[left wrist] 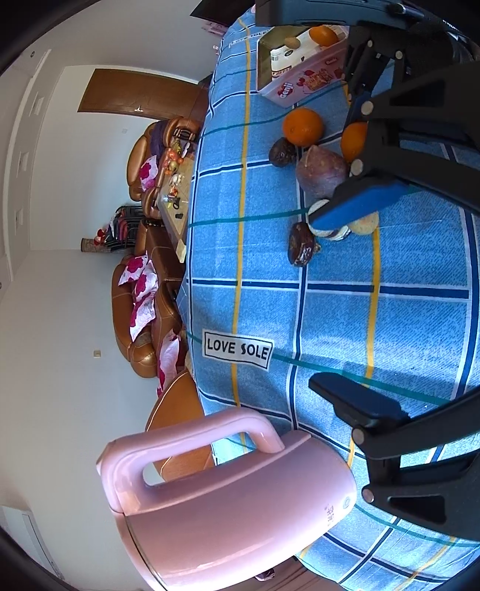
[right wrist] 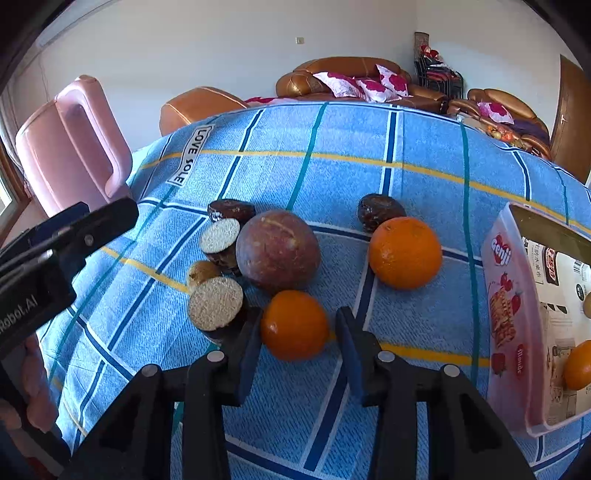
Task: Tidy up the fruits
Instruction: 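Grasp an orange from the cluster with the right tool, then grasp a round white-topped cake with the left tool while the right tool holds the orange, then carry the orange into the pink tin and release it while the left tool drops the cake there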
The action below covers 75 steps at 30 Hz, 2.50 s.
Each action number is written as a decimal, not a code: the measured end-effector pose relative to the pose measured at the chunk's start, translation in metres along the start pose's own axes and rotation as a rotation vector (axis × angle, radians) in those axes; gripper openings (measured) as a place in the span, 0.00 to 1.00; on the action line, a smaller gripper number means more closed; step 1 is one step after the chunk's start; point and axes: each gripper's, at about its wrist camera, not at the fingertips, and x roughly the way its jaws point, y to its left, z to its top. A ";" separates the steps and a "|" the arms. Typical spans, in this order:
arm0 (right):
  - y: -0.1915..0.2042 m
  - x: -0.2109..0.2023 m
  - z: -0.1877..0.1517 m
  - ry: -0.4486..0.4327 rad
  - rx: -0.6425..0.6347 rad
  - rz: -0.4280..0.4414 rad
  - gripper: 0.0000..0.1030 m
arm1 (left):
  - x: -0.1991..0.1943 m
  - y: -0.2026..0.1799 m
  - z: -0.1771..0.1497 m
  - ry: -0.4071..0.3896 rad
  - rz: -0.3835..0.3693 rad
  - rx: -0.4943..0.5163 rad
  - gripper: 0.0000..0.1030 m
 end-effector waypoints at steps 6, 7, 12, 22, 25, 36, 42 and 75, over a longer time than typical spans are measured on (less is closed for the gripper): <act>-0.008 -0.012 -0.005 -0.038 0.028 0.005 0.33 | -0.002 -0.008 -0.002 0.008 -0.111 0.030 0.79; -0.011 -0.019 -0.006 -0.069 0.037 -0.003 0.33 | -0.003 -0.013 -0.003 0.016 -0.152 0.052 0.79; -0.023 -0.053 -0.011 -0.200 0.009 -0.121 0.33 | -0.004 -0.052 -0.014 0.035 -0.233 0.199 0.79; -0.042 -0.066 -0.014 -0.217 0.052 -0.099 0.33 | 0.020 -0.077 -0.029 0.145 -0.259 0.210 0.54; -0.040 -0.066 -0.014 -0.217 0.045 -0.086 0.33 | 0.022 -0.080 -0.028 0.148 -0.273 0.196 0.44; -0.038 -0.065 -0.016 -0.211 0.050 -0.081 0.33 | 0.024 -0.088 -0.036 0.227 -0.350 0.233 0.49; -0.041 -0.064 -0.016 -0.205 0.055 -0.081 0.33 | 0.034 -0.083 -0.034 0.249 -0.319 0.166 0.47; -0.036 -0.092 -0.016 -0.374 -0.023 -0.157 0.33 | -0.010 -0.094 -0.017 -0.075 -0.043 0.038 0.35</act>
